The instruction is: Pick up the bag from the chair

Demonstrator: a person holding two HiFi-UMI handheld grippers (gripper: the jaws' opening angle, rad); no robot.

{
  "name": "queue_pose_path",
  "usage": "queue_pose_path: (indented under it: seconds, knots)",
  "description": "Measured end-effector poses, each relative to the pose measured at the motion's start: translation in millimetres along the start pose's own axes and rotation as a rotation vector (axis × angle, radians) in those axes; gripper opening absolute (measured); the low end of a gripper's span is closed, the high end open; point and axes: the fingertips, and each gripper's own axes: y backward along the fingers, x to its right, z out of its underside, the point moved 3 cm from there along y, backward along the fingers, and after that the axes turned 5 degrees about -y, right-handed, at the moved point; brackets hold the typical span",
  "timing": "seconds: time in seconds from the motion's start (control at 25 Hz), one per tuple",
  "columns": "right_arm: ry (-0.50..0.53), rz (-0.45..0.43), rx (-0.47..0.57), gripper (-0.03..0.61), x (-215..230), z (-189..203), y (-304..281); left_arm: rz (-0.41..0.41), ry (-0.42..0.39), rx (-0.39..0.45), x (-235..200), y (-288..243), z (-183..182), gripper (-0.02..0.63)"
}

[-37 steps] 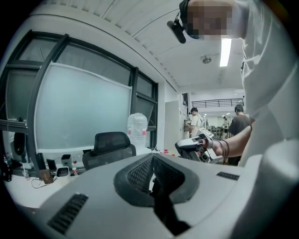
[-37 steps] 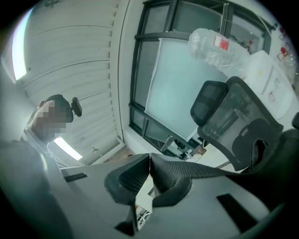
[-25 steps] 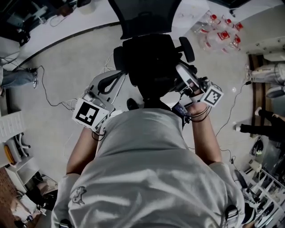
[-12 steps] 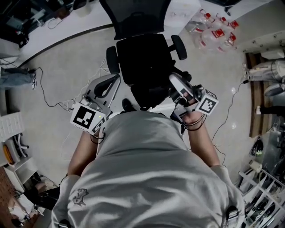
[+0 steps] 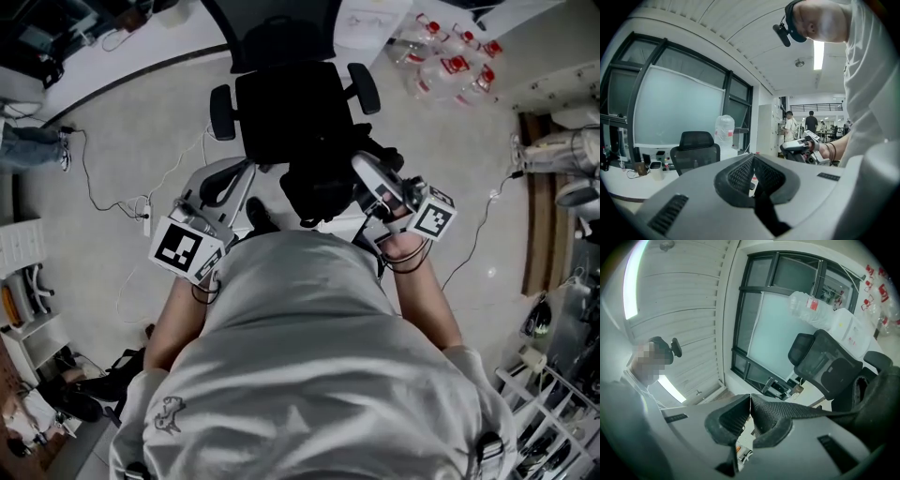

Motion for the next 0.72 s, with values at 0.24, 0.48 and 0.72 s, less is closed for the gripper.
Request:
queue_pose_path:
  seconds: [0.24,0.48,0.72]
  knots:
    - [0.023,-0.001,-0.02,0.034,-9,1,40,-0.045,0.015,-0.003,44,13,7,0.012]
    - [0.024,-0.006,-0.038,0.034,-19,3,71,-0.071,-0.003,-0.018,82,24,7,0.012]
    - [0.008,-0.006,-0.03,0.034,-35,20,92,-0.104,-0.011,-0.037,92,48,4,0.012]
